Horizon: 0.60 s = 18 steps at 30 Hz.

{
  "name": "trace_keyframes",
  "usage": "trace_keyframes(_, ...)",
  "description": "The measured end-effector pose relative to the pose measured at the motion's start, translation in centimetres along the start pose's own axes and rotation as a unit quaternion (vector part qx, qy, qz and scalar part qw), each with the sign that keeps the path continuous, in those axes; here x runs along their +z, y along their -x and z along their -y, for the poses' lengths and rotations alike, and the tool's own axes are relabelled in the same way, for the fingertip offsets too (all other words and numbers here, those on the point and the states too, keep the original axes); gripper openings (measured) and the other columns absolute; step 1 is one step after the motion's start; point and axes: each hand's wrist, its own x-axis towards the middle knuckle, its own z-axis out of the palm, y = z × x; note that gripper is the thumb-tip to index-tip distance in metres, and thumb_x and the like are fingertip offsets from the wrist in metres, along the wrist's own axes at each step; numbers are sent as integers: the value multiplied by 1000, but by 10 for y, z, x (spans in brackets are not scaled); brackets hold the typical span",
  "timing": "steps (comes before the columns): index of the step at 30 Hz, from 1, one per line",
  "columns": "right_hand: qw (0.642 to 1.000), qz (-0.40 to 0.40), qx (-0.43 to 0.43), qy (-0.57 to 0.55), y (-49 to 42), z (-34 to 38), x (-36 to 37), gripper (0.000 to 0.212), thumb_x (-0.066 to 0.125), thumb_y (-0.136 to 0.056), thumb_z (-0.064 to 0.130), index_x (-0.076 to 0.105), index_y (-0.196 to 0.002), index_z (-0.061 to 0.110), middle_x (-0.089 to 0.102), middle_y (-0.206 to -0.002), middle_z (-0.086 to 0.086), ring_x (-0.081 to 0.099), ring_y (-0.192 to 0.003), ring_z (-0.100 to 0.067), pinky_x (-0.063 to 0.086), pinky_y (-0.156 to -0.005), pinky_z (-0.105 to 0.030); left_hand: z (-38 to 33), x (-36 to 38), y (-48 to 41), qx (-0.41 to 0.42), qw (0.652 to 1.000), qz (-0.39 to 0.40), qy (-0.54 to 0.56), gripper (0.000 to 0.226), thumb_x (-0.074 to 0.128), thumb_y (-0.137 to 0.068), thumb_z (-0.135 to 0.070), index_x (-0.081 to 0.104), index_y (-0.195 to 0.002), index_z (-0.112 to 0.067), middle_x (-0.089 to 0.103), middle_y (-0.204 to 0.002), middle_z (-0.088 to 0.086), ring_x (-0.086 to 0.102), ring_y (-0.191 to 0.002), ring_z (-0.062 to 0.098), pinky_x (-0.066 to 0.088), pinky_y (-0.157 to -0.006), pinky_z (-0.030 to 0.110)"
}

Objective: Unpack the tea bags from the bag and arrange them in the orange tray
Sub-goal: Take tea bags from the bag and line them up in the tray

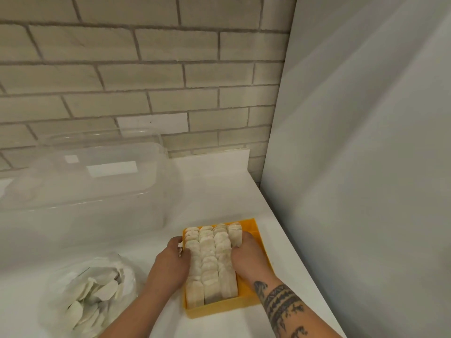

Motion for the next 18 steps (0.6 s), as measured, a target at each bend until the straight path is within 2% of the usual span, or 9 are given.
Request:
trace_keyframes(3, 1000, -15, 12, -16, 6, 8, 2, 46, 54, -80, 36, 58, -125, 28, 69, -106, 13, 67, -93, -8, 61, -75, -28, 1, -1, 1, 5, 1000, 4, -3, 41, 46, -104, -30, 48, -144, -23, 64, -135, 9, 58, -127, 27, 45, -97, 35)
trace_keyframes(8, 999, -6, 7, -38, 23, 25, -10, 29, 57, -88, 25, 62, -116, 31, 69, -106, 14, 66, -95, -7, 58, -78, -24, 1, -2, 1, 3, 1000, 7, -8, 40, 45, -105, -32, 47, -144, -25, 64, -136, 7, 58, -127, 25, 46, -98, 35)
trace_keyframes(15, 999, 11, -12, -42, 11, 12, -7, 55, 58, -86, 32, 49, -140, 33, 65, -126, 15, 65, -106, -5, 60, -86, -27, -1, -5, -1, -1, 1000, 9, -16, 41, 48, -104, -34, 48, -144, -26, 64, -136, 5, 59, -126, 23, 48, -99, 35)
trace_keyframes(18, 998, 24, -15, -47, 15, 16, -13, 57, 57, -89, 27, 46, -144, 31, 66, -125, 15, 66, -98, 1, 58, -78, -20, -2, -7, 0, -6, 1000, 8, -17, 41, 49, -103, -35, 49, -144, -27, 64, -136, 4, 59, -127, 22, 48, -100, 34)
